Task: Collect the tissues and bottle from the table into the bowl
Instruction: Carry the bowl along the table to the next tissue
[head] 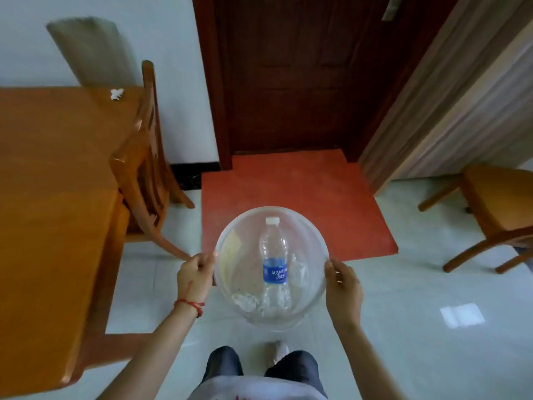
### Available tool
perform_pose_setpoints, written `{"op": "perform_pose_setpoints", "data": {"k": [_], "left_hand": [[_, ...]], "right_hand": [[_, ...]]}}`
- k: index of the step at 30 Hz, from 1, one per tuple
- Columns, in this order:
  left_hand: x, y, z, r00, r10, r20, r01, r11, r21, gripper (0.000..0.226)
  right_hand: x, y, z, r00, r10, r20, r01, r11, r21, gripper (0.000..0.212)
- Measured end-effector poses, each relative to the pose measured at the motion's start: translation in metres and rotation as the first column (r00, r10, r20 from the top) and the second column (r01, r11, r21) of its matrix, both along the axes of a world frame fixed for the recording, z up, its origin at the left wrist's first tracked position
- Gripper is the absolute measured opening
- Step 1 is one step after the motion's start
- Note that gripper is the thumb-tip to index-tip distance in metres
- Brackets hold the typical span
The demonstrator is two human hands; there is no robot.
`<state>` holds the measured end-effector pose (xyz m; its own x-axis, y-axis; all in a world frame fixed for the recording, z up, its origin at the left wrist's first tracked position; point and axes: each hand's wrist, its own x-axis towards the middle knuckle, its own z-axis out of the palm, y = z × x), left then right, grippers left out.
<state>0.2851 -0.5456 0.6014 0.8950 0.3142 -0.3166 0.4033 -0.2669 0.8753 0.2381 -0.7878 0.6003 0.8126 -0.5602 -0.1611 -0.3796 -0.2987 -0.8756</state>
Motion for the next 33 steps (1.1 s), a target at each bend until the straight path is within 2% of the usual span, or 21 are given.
{"op": "perform_pose_setpoints", "data": {"k": [4,10,13,20,25,33], "left_hand": [[0.021,-0.012,-0.001,0.989,0.147,-0.001,-0.147,0.989,0.001,0.034],[0.069,-0.012,-0.008,0.968,0.251,-0.011,-0.250,0.968,0.032,0.032],[0.106,-0.005,-0.016,0.962,0.272,-0.015,-0.271,0.961,0.051,0.030],[0.215,0.013,-0.023,0.956,0.294,-0.008,-0.294,0.955,-0.026,0.030],[0.286,0.025,-0.014,0.960,0.278,-0.026,-0.277,0.961,0.020,0.028],[0.384,0.022,-0.012,0.948,0.316,-0.043,-0.317,0.948,-0.007,0.031]], "right_hand": [[0.050,-0.015,0.001,0.992,0.125,0.005,-0.125,0.991,-0.040,0.019],[0.121,-0.019,-0.010,0.978,0.206,0.015,-0.205,0.978,-0.031,0.017],[0.165,-0.015,-0.018,0.974,0.227,0.018,-0.226,0.973,-0.046,0.018],[0.277,0.008,-0.025,0.970,0.241,0.020,-0.241,0.970,-0.006,0.020],[0.346,0.019,-0.015,0.976,0.216,0.037,-0.217,0.976,0.010,0.021],[0.452,0.014,-0.013,0.961,0.273,0.039,-0.274,0.962,0.007,0.020]]}}
